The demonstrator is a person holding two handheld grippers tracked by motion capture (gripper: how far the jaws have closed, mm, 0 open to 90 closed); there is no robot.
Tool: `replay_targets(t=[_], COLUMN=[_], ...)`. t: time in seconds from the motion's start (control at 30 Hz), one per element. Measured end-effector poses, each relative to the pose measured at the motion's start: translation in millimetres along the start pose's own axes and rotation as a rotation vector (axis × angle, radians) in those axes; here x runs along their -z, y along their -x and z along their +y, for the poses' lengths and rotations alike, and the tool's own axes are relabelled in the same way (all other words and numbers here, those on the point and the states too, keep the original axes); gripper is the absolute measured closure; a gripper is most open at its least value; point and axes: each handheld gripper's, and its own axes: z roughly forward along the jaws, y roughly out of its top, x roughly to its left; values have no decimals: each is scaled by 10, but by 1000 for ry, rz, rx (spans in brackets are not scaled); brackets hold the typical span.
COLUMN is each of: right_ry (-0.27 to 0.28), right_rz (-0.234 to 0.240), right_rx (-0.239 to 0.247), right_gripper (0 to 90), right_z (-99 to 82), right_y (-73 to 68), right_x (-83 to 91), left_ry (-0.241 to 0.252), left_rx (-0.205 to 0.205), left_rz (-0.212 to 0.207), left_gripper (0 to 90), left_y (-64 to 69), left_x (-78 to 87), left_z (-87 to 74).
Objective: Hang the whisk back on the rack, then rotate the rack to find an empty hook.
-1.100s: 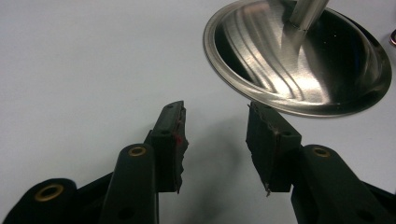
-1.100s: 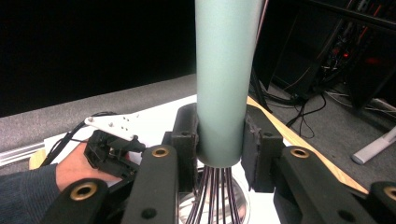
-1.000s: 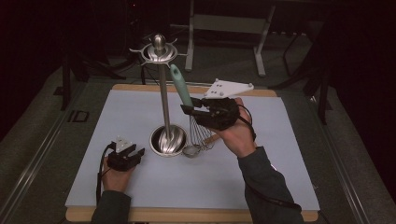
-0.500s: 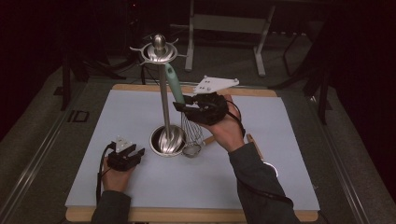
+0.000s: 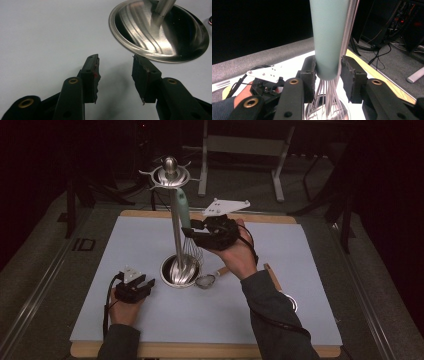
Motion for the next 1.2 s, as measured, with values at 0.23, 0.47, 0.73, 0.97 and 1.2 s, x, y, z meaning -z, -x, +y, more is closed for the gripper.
replay_targets(t=[0.23,0.47,0.73,0.97,1.2], right_ry=[-13,-48,-74,-113,-135], right_rz=[-8,-22,-36,-50,-57], right_rx=[17,59,74,67,47], right_gripper=[642,629,622,605,586], right_z=[-21,-77,-174,-290,-424], right_y=[-3,11,53,112,169], right_x=[31,99,152,155,201], left_ry=[0,-2,-2,-3,-2], left_rx=[0,-1,0,1,-4], left_rz=[1,1,1,4,7], left_gripper=[572,572,572,571,571], left_y=[2,1,2,1,6], left_x=[0,-1,-2,-2,0], left_z=[0,1,1,1,1])
